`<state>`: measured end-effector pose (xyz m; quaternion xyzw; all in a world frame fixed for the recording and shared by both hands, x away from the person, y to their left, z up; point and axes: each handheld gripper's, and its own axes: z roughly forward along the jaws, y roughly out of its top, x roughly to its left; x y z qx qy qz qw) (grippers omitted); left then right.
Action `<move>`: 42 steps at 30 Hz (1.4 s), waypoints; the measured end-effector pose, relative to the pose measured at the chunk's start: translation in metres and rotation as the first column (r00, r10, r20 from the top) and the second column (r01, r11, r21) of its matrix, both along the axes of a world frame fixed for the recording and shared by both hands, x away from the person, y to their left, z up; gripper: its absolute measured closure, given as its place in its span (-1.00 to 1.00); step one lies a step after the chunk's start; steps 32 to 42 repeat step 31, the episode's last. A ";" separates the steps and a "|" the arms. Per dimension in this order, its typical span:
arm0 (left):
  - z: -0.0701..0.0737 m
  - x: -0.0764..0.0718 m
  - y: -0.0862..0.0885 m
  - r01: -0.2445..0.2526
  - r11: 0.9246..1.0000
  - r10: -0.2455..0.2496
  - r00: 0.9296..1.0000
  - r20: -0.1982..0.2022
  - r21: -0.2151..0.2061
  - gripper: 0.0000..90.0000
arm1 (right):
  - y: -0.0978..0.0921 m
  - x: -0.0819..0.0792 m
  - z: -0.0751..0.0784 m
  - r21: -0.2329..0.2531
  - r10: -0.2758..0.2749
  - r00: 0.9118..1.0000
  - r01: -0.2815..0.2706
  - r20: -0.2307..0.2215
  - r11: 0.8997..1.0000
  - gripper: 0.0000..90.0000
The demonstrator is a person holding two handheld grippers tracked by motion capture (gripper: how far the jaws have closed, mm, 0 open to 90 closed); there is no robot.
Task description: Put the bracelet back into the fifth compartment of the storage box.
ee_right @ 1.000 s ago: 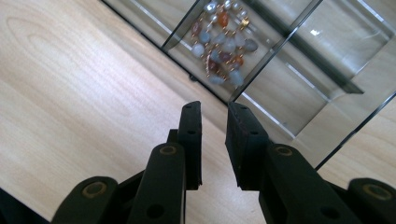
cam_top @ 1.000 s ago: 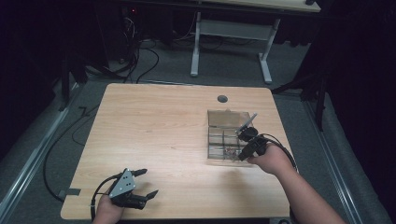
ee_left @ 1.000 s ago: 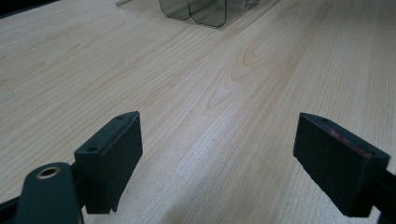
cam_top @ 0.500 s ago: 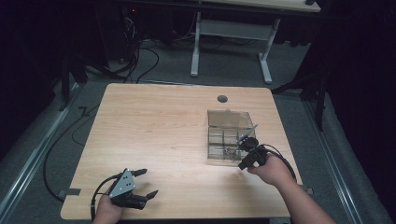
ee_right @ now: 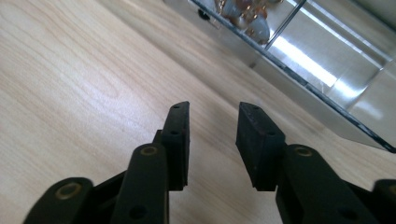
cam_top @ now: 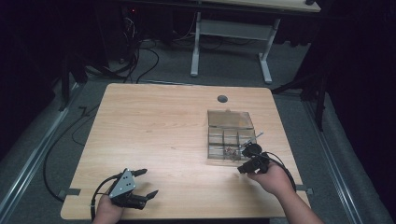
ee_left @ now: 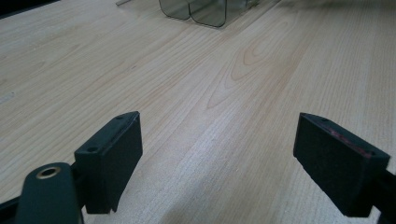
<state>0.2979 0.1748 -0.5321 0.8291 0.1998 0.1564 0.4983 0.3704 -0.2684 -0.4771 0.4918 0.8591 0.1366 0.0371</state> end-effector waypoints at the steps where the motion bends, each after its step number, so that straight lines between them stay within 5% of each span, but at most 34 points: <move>1: 0.000 0.000 0.000 -0.001 1.000 0.001 1.000 0.001 0.000 -0.64 | -0.002 -0.003 -0.001 0.029 -0.011 1.000 0.010 0.018 1.000 0.40; 7: 0.000 0.000 -0.001 -0.002 1.000 0.002 1.000 0.004 0.006 -0.64 | -0.011 -0.024 -0.016 0.178 -0.063 0.979 0.029 0.191 0.984 0.24; 11: 0.000 0.000 -0.001 -0.002 1.000 0.002 1.000 0.007 0.012 -0.64 | -0.016 -0.036 -0.026 0.269 -0.110 0.962 0.040 0.250 0.962 0.17; 14: 0.000 0.000 -0.001 -0.009 1.000 0.009 1.000 0.002 0.009 -0.64 | -0.019 -0.044 -0.031 0.302 -0.129 0.941 0.029 0.314 0.953 0.16; 19: 0.000 0.001 -0.001 -0.015 1.000 0.015 1.000 -0.005 0.007 -0.64 | -0.018 -0.056 -0.040 0.292 -0.130 0.899 0.003 0.419 0.956 0.15; 25: 0.000 0.001 -0.001 -0.025 1.000 0.025 1.000 0.000 0.013 -0.64 | -0.018 -0.067 -0.050 0.322 -0.152 0.849 -0.023 0.506 0.946 0.14; 30: 0.000 0.001 -0.002 -0.023 1.000 0.024 1.000 -0.001 0.019 -0.64 | -0.022 -0.069 -0.051 0.364 -0.176 0.849 -0.021 0.498 0.931 0.12; 42: 0.000 0.001 -0.002 -0.026 0.999 0.026 1.000 -0.002 0.022 -0.64 | -0.022 -0.069 -0.051 0.366 -0.176 0.850 -0.022 0.497 0.930 0.12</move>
